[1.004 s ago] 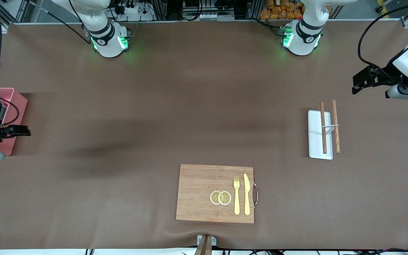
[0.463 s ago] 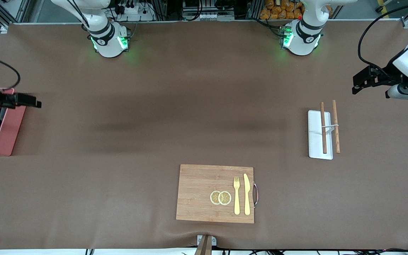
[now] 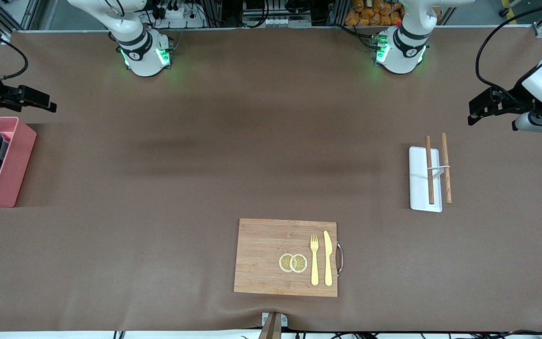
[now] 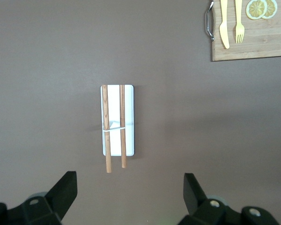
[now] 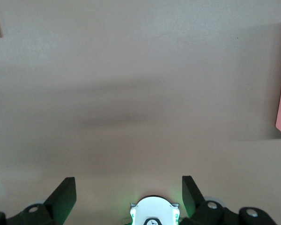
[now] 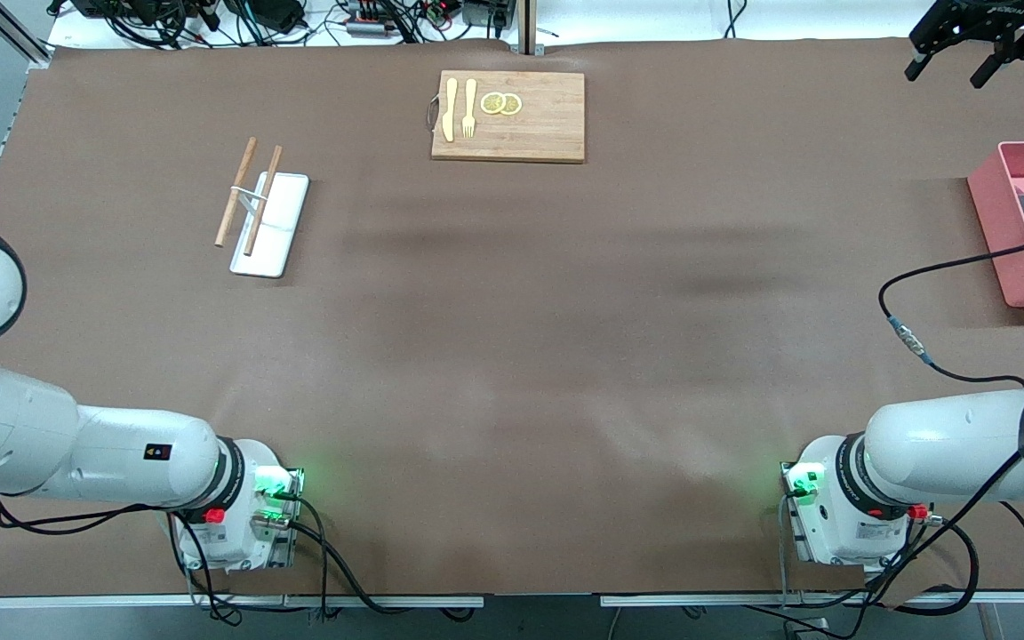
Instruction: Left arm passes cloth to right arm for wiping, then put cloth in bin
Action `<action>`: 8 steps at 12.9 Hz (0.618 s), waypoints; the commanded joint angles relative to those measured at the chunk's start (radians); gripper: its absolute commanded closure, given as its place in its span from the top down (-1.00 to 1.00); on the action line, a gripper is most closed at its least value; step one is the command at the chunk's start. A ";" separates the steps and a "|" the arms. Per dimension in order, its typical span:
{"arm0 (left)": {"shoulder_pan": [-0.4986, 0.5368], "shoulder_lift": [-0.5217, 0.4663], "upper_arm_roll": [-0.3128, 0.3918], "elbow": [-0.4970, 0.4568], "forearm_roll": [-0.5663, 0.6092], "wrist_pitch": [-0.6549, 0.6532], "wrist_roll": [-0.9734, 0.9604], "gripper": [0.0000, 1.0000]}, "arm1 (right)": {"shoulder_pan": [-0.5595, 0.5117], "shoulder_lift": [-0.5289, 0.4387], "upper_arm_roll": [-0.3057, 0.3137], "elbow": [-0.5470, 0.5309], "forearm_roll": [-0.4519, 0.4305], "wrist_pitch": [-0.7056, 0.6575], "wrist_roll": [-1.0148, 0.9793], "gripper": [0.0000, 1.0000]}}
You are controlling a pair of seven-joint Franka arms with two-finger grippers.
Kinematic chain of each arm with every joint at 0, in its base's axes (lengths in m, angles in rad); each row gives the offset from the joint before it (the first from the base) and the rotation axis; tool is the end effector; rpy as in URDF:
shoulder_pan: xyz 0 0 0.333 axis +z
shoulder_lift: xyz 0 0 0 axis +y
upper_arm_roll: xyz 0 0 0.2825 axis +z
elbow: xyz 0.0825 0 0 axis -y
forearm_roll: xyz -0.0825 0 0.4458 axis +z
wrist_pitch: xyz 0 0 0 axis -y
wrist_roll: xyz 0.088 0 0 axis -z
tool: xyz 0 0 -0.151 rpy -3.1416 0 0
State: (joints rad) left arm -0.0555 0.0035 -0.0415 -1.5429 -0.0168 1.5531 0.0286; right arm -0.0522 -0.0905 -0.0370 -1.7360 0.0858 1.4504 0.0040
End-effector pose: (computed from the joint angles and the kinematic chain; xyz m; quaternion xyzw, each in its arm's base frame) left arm 0.6130 -0.0622 0.5582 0.9980 -0.0629 0.0031 0.0086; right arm 0.5634 -0.0371 0.5062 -0.9932 0.0451 0.0954 0.0486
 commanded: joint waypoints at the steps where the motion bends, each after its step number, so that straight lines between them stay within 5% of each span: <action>1: 0.000 0.003 0.000 0.010 -0.012 0.004 -0.010 1.00 | 0.083 -0.058 -0.011 -0.031 -0.041 0.082 0.115 1.00; 8: 0.000 0.003 0.000 0.010 -0.012 0.004 -0.010 1.00 | 0.068 0.047 0.005 0.194 -0.054 0.142 0.058 1.00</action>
State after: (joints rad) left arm -0.0553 0.0035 -0.0415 -1.5430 -0.0168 1.5531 0.0286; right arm 0.0194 -0.1071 -0.0359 -1.6185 0.0529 1.6012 0.0867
